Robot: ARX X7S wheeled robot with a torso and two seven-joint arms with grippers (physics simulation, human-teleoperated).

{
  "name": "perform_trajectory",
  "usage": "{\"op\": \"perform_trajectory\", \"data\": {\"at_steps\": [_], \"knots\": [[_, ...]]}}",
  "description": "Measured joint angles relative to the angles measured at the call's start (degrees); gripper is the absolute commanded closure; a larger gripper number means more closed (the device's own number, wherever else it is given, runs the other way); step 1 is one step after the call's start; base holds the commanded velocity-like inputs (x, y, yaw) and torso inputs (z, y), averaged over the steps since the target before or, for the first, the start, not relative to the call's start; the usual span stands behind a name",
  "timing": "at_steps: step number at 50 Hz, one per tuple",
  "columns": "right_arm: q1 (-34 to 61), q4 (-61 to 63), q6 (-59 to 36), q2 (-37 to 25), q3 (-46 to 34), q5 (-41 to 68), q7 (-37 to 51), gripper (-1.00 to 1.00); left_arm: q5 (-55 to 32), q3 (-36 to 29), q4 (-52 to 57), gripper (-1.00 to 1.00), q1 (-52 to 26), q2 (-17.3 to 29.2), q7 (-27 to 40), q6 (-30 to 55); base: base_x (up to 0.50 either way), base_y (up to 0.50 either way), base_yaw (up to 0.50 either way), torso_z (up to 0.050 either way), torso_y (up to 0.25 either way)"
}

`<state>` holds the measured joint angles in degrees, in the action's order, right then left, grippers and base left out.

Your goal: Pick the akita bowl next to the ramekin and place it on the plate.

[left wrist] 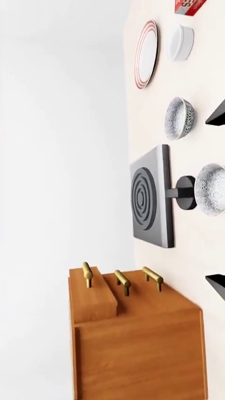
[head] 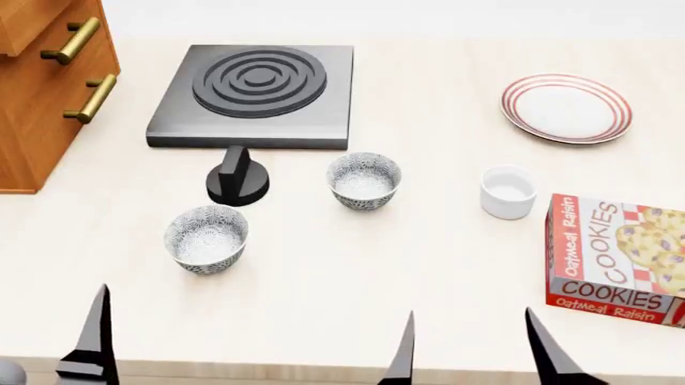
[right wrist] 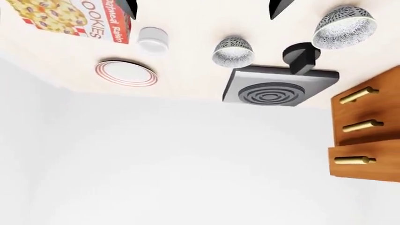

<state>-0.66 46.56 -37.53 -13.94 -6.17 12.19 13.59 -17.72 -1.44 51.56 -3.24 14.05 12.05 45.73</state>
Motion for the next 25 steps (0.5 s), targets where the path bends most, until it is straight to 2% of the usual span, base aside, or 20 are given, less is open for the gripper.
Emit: {"op": "perform_trajectory", "data": {"at_steps": [7, 12, 19, 25], "knots": [[0.46, 4.0, -3.51, -0.44, 0.27, 1.07, 0.68, -1.0, -3.49, 1.39, 3.96, -1.0, -1.11, 0.59, 1.2, 4.5, 0.0, 0.0, 0.0, 0.0, 0.0], [1.08, 6.74, -5.98, -0.79, 0.52, 1.84, 1.27, -1.0, -8.13, 1.78, 5.69, -1.0, -1.94, 2.69, 4.56, 5.67, 0.0, 0.0, 0.0, 0.0, 0.0], [2.19, 9.87, -8.9, -1.72, 0.92, 4.28, 2.97, -1.0, -17.58, 1.24, 7.03, -1.0, -3.27, 7.99, 12.4, 4.32, 0.0, 0.0, 0.0, 0.0, 0.0], [4.25, 11.45, -8.09, -7.28, -0.79, 12.5, 10.8, -1.0, -25.09, -1.07, 7.62, -1.0, -4.62, 13.78, 19.73, 0.95, 0.0, 0.0, 0.0, 0.0, 0.0]]}}
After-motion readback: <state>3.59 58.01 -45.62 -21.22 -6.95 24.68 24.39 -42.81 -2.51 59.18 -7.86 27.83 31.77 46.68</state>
